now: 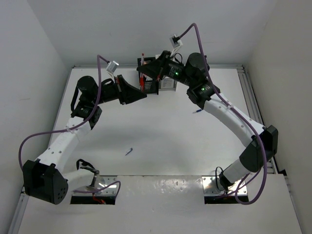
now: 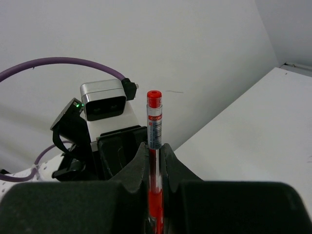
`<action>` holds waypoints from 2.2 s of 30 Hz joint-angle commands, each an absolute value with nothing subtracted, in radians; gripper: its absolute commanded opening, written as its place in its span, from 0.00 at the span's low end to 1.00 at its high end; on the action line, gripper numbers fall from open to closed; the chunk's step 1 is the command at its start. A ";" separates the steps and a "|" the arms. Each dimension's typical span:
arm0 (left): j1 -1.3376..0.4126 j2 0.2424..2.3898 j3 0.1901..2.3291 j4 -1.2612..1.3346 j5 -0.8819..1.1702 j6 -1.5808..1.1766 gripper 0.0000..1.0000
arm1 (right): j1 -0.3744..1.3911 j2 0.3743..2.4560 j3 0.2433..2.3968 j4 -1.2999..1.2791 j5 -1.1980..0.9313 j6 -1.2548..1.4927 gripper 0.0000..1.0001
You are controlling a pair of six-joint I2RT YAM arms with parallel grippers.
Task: Sort the stationery into containers
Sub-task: Close the pen cap on the pen.
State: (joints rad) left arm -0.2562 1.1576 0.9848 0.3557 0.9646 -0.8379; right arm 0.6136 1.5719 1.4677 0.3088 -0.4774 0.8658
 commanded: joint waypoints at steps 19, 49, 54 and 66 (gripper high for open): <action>-0.204 1.166 1.123 0.425 0.905 -0.764 0.00 | 0.718 1.543 1.324 0.210 -0.583 0.848 0.00; -0.178 1.197 1.213 0.460 0.894 -0.732 0.00 | 0.767 1.539 1.241 0.170 -0.604 0.879 0.00; -0.178 1.206 1.229 0.451 0.902 -0.727 0.00 | 0.772 1.543 1.239 0.167 -0.607 0.876 0.00; -0.195 1.161 1.161 0.298 0.945 -0.634 0.19 | 0.690 1.592 1.417 0.124 -0.557 0.808 0.00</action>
State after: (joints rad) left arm -0.2218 1.2137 1.1080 0.1455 1.0824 -0.6743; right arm 0.6582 1.5482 1.4067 0.3557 -0.3634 0.8299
